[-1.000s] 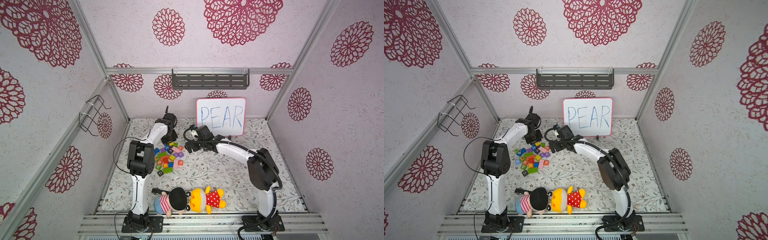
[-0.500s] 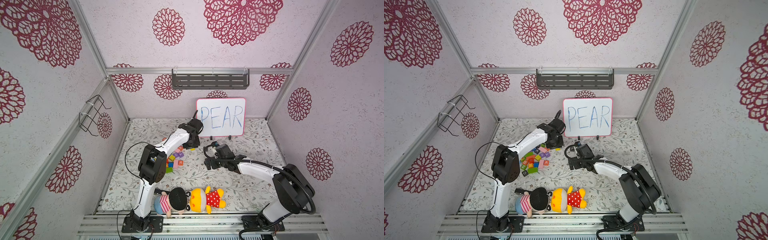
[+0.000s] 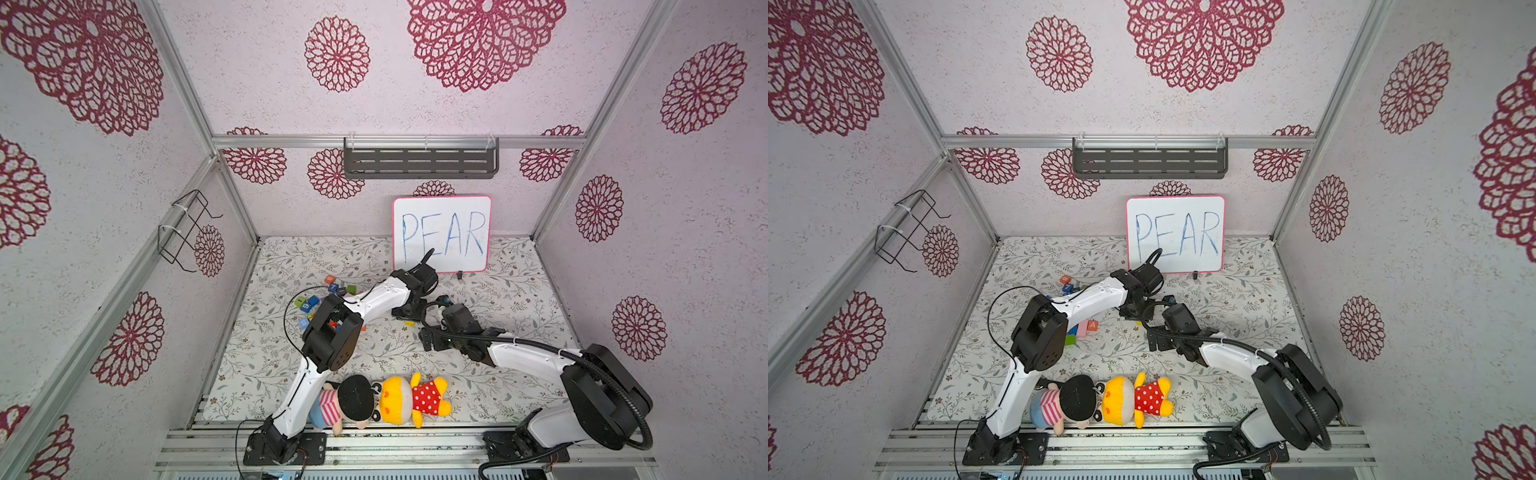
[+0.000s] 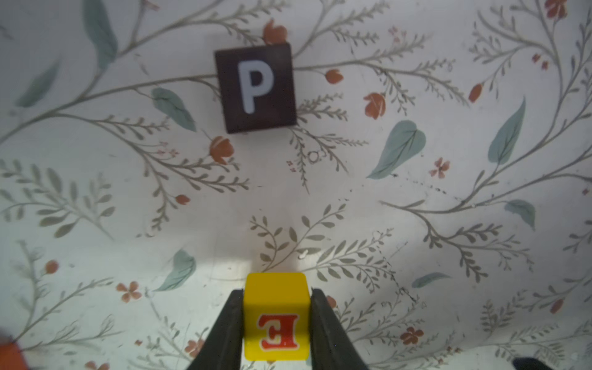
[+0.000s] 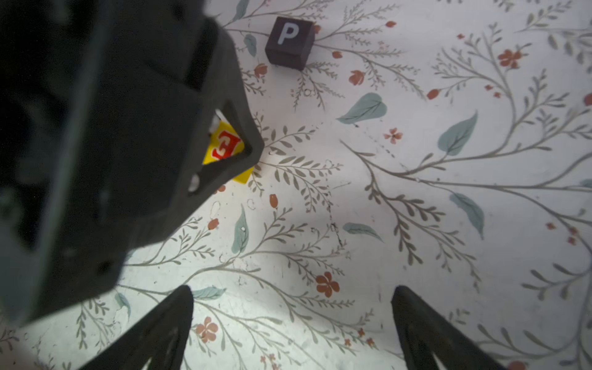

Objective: Spell the uppercase word “pear” with letter blocks
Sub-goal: Place the letter block at the center of the board.

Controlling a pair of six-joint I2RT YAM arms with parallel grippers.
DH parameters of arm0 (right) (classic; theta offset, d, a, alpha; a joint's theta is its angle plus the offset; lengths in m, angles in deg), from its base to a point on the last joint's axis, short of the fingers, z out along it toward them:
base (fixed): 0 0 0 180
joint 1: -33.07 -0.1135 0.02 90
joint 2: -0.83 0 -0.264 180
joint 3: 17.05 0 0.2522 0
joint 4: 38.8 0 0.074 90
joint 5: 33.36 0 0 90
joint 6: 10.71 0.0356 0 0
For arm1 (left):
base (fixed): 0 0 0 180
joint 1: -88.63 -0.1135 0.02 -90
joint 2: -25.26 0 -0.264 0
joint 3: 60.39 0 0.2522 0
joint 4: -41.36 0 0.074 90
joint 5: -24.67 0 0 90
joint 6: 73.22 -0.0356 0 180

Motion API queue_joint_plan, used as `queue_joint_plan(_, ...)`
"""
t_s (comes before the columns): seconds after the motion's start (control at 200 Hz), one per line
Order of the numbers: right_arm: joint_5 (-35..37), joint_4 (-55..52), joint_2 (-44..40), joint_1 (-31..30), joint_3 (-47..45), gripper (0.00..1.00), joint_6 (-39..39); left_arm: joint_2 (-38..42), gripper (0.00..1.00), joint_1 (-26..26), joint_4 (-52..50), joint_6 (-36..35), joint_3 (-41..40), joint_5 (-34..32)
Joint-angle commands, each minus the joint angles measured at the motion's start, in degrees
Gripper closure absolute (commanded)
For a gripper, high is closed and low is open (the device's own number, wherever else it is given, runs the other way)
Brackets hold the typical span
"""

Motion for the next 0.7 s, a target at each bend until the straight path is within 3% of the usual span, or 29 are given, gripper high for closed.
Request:
queue_joint_plan(0.0,3.3,0.8,-3.3,1.1,-1.4,0.01,2.0,-1.1,0.79,1.4,1.6,-5.2,0.8,0.7)
queue_joint_plan(0.185,4.2,0.5,-4.5,1.9,-2.5,0.01,2.9,-1.3,0.70,2.1,1.1,-6.8,-0.5,-0.6)
queue_joint_plan(0.465,4.3,-0.6,-4.9,2.6,-1.1,0.01,2.7,0.8,0.44,2.0,1.9,-7.5,-4.8,-2.7)
queue_joint_plan(0.696,3.7,-0.6,-4.0,2.6,-1.0,0.01,2.6,3.8,0.45,1.5,3.6,-7.1,-9.5,-4.4)
